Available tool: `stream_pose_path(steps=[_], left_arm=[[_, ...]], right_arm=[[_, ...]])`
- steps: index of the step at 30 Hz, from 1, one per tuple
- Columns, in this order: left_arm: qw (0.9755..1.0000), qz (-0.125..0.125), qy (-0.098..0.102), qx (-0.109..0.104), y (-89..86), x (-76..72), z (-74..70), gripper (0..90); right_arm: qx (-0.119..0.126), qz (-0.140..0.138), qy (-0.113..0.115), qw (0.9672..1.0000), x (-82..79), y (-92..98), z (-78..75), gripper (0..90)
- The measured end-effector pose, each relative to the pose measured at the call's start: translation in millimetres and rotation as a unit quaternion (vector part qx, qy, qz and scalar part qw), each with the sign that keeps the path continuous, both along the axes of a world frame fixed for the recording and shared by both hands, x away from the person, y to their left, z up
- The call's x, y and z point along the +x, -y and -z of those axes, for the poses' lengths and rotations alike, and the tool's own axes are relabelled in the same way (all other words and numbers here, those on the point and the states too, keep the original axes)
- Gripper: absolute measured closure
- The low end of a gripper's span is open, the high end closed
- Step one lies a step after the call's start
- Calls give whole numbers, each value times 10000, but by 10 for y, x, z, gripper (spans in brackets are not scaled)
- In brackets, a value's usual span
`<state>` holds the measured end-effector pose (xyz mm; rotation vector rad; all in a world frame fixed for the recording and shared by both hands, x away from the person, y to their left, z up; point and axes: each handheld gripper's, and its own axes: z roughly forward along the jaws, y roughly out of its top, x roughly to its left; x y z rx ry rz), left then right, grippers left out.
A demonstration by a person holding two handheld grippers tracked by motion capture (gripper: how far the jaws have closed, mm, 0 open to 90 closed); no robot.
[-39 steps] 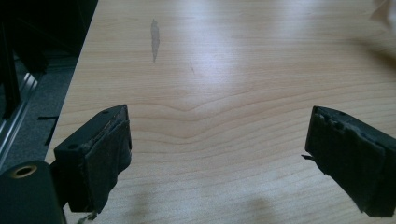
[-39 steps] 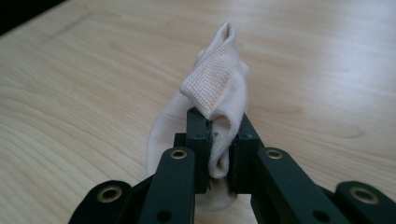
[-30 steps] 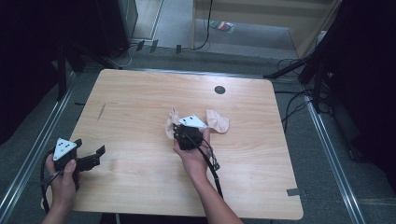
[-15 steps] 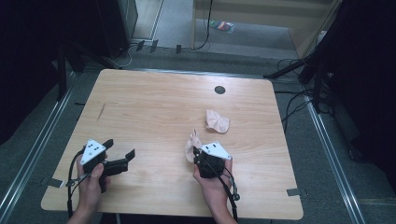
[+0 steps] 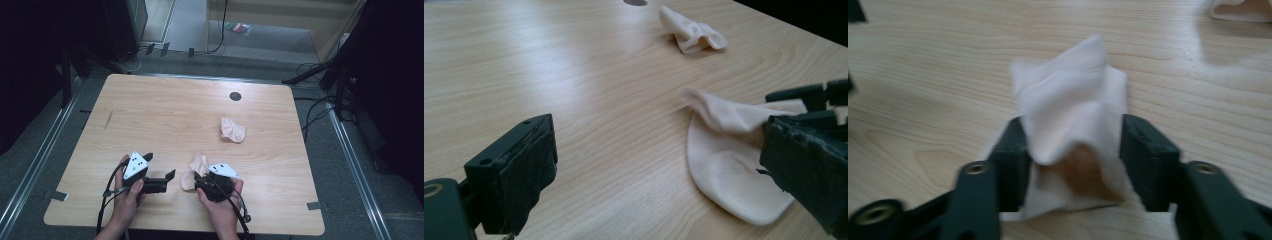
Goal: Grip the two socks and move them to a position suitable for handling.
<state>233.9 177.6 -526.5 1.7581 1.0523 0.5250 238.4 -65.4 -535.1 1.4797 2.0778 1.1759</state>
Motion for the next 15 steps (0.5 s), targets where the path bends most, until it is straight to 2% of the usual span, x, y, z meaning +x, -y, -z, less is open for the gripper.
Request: stream_pose_path(steps=[1, 2, 4, 5, 8, 10, 12, 14, 15], left_arm=[[10000, 32, -26, 7, 1, -4, 11, 26], [10000, 20, -54, -15, -1, -8, 16, 26], [9999, 31, -97, -29, -4, -15, 20, 26], [9998, 19, -185, 88, -1, -26, 17, 26], [9990, -37, -364, 241, 19, -42, 33, 27], [9987, 114, -464, 199, 50, -54, 63, 40], [9978, 258, -577, 213, 102, -45, 84, 52], [9965, 196, -654, 472, 209, -43, 115, 130], [9961, 238, -672, 516, 234, -45, 124, 167]], right_arm=[[0, 0, 0, 10000, 0, 0, 0, 411], [57, -2, 32, 10000, -19, 26, -26, 371], [217, 84, 134, 9996, -38, 124, -97, 375], [275, 92, 232, 9993, -35, 158, -129, 389], [165, 65, 423, 9989, -36, 150, -185, 412], [53, -20, 507, 9987, -31, 106, -198, 432], [2, -71, 493, 9988, -16, 67, -192, 493], [-139, -175, 500, 9985, 5, 37, -174, 500], [-176, -190, 532, 9982, 7, 34, -169, 501]])
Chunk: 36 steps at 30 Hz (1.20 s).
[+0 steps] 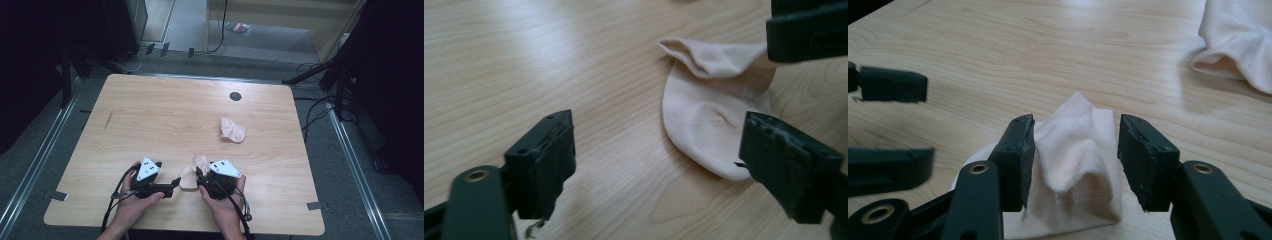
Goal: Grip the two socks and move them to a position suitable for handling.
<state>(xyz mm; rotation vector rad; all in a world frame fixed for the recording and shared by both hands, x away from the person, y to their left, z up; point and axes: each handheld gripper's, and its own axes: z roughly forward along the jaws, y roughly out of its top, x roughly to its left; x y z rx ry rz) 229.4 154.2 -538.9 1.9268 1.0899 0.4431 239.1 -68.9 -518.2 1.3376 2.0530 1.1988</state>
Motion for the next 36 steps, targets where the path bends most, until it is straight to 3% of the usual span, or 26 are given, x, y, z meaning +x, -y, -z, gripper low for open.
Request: stream_pose_path(steps=[4, 7, 13, 16, 19, 21, 23, 25, 28, 31, 36], left_arm=[[9999, 136, -82, 12, 116, 8, 29, 307], [9994, 248, -229, 84, 197, 41, 53, 414], [9982, 319, -466, 198, 348, 146, 89, 520], [9981, 292, -466, 291, 383, 167, 104, 554], [9984, 228, -449, 275, 379, 178, 108, 599], [9984, 222, -423, 314, 370, 182, 111, 656], [9985, 199, -353, 367, 371, 176, 118, 706], [9985, 247, -334, 356, 373, 173, 123, 773], [9979, 397, -260, 434, 381, 142, 123, 882], [9977, 464, -325, 364, 338, 153, 121, 898], [9972, 515, -428, 320, 206, 179, 105, 900]], right_arm=[[-142, 13, 63, 9999, 21, -3, 22, 551], [-182, -17, -71, 9998, 73, 20, 70, 642], [146, -171, -484, 9986, 144, 118, 143, 900], [168, -176, -467, 9986, 138, 128, 156, 900], [155, -139, -186, 9996, 122, 86, 124, 686], [63, -253, -165, 9995, 148, 32, 130, 579], [-118, -257, -192, 9994, 189, -19, 169, 534], [-374, -270, -267, 9986, 229, -55, 229, 543], [-580, -210, -335, 9975, 243, -61, 286, 698], [-375, -237, -383, 9983, 245, -6, 268, 852], [240, 58, -336, 9991, 247, 219, 133, 880]])
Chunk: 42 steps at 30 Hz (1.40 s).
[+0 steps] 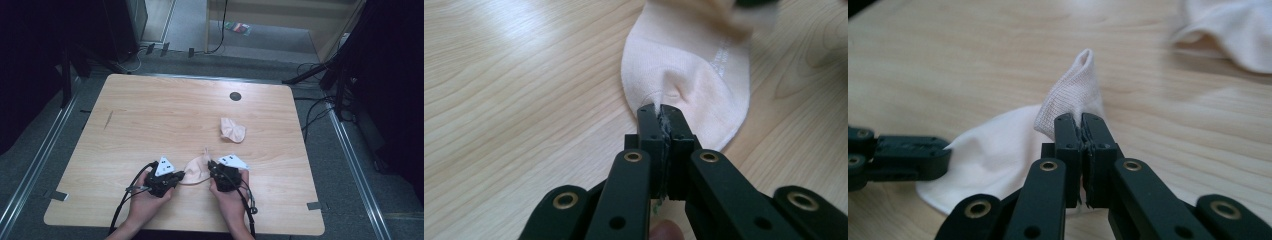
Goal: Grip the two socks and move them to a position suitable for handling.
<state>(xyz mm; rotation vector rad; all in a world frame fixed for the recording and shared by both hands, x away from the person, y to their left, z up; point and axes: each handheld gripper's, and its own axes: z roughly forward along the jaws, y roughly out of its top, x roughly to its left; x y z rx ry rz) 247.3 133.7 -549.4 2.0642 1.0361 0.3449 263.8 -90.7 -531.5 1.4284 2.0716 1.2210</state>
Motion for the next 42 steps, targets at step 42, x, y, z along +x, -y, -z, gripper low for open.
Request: stream_pose_path(steps=[42], left_arm=[[9988, 455, -92, -128, -615, 24, -71, 900]], right_arm=[[-316, -84, -328, 9989, -11, 253, 178, 826]])
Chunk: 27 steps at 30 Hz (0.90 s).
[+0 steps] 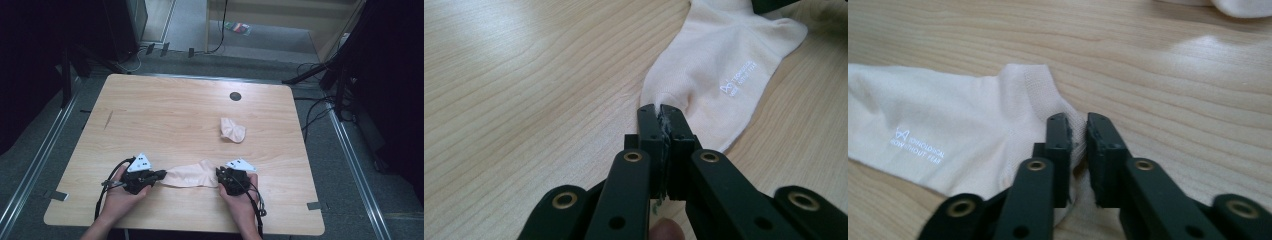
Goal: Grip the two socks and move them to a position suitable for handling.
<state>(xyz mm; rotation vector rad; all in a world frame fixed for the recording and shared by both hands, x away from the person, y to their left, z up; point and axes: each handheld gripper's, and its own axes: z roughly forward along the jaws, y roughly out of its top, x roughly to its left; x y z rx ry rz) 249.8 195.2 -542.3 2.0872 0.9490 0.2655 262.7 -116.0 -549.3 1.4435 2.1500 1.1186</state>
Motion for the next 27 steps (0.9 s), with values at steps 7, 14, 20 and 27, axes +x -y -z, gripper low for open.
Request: stream_pose_path(steps=[7, 14, 20, 27], left_arm=[[9998, -155, -32, 126, -57, -21, -27, 900], [9998, 107, -52, -165, -18, -46, 19, 765], [9957, -266, 262, -847, -188, -35, -66, 303], [9842, -1115, 770, -1144, -548, 51, -101, 130]], right_arm=[[45, 110, -275, 9996, -55, 106, -39, 873], [232, -21, -225, 9995, -104, 122, -78, 820], [578, 58, 61, 9983, -78, 232, -179, 477], [726, 487, 249, 9959, 44, 433, -281, 430]])
